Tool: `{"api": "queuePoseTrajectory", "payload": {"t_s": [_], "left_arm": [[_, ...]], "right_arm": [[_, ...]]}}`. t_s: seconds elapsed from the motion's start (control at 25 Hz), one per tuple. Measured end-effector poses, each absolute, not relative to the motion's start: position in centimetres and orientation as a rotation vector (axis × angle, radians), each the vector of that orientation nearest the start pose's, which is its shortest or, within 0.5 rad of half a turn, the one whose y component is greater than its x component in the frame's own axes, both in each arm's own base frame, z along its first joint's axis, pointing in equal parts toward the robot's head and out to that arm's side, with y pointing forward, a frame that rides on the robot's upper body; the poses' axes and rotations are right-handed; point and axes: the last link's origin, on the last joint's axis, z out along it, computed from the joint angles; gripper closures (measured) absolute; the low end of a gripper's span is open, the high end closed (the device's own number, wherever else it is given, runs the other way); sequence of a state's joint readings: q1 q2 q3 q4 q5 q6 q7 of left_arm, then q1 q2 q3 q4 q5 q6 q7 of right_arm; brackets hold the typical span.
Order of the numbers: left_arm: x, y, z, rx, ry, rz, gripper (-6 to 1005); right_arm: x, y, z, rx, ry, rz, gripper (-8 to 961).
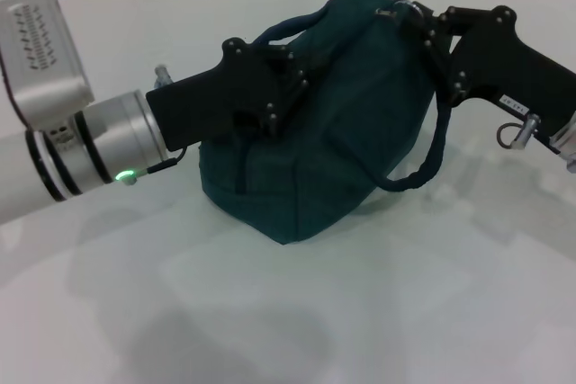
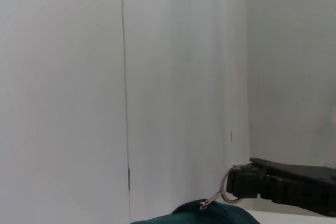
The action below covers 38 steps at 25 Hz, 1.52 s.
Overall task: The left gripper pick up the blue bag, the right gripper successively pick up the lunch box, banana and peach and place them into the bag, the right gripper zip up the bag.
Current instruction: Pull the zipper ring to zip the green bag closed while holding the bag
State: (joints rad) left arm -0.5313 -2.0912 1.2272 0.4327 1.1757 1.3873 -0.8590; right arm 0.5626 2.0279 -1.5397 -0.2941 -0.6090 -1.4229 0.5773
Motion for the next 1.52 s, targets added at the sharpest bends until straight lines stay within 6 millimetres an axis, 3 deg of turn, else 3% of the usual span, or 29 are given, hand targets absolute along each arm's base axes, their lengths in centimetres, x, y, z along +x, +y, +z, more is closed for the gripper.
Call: {"api": "queuePoseTrajectory", "payload": {"t_s": [0.2, 0.52, 1.0, 1.52], "left_arm": [[-21.5, 32.9, -3.8, -2.500, -0.162, -1.080, 955], [-22.5, 32.3, -2.3, -2.503, -0.150, -1.082, 956], [-23.1, 31.8, -2.5, -2.497, -0.127, -1.049, 956], [-22.8, 31.9, -2.9, -2.477, -0.120, -1.056, 1000]], "right_arm": [[20.8, 34.6, -2.3, -2.256, 0.045, 1.172, 942], [22.3, 35.1, -1.4, -2.153, 0.152, 1.160, 942], [25.5, 35.9, -0.9, -2.065, 0.303, 1.000, 942], [25.6, 35.9, -0.6, -2.044, 0.340, 1.028, 924]]}}
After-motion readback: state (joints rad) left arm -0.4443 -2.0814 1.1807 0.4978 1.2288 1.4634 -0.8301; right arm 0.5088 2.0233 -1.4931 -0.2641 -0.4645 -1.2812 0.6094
